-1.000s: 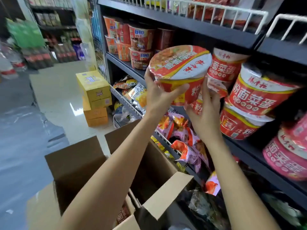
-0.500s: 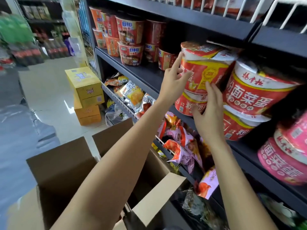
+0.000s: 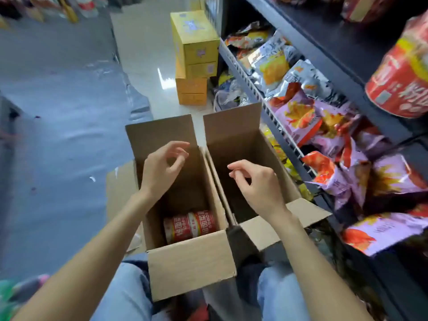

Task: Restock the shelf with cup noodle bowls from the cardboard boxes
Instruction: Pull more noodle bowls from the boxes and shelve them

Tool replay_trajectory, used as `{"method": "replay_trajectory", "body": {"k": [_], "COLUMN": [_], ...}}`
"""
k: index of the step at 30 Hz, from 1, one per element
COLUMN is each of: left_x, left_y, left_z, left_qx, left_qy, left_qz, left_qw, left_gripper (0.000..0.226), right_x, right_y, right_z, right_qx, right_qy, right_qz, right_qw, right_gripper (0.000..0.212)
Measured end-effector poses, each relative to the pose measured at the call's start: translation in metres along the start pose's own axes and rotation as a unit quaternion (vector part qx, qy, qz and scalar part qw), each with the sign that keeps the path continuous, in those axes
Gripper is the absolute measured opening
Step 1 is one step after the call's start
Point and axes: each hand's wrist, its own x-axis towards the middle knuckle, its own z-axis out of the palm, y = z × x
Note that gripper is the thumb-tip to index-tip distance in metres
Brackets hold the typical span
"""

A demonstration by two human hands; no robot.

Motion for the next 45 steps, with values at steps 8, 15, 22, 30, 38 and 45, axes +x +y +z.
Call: {"method": "replay_trajectory", "body": {"k": [8, 15, 22, 30, 38, 45], "left_x": [-0.023, -0.016, -0.023, -0.024, -0.024, -0.02], "left_y": [-0.165, -0.227, -0.245, -0.243, -0.24, -0.24], "left_z": [0.005, 0.028, 0.037, 0.041, 0.042, 0.041], "left_qx": [0.245, 0.269, 0.226, 0.239, 0.242, 0.26], "left_qy": [-0.121, -0.076, -0.024, -0.012, -0.008, -0.014], "left_qz": [-0.32, -0.315, -0.279, -0.288, -0.295, -0.292], "left_qw": [0.907, 0.907, 0.933, 0.927, 0.924, 0.92], "left_gripper": [0.105, 0.09, 0.078, 0.079, 0.078, 0.077], "right_x": [0.05, 0.06, 0.047, 0.032, 0.029, 0.042], "right_y": [0.037, 0.114, 0.191, 0.213, 0.21, 0.158], "right_z": [0.189, 0.34, 0.395, 0.402, 0.408, 0.376], "right_qx": [-0.095, -0.267, -0.393, -0.277, -0.261, -0.318], "right_qy": [-0.283, -0.472, -0.543, -0.605, -0.565, -0.428], "right_qz": [0.011, 0.06, 0.167, 0.217, 0.218, 0.164], "right_qw": [0.954, 0.838, 0.723, 0.714, 0.752, 0.83], "right_gripper": [0.028, 0.057, 0.096, 0.099, 0.088, 0.087]}}
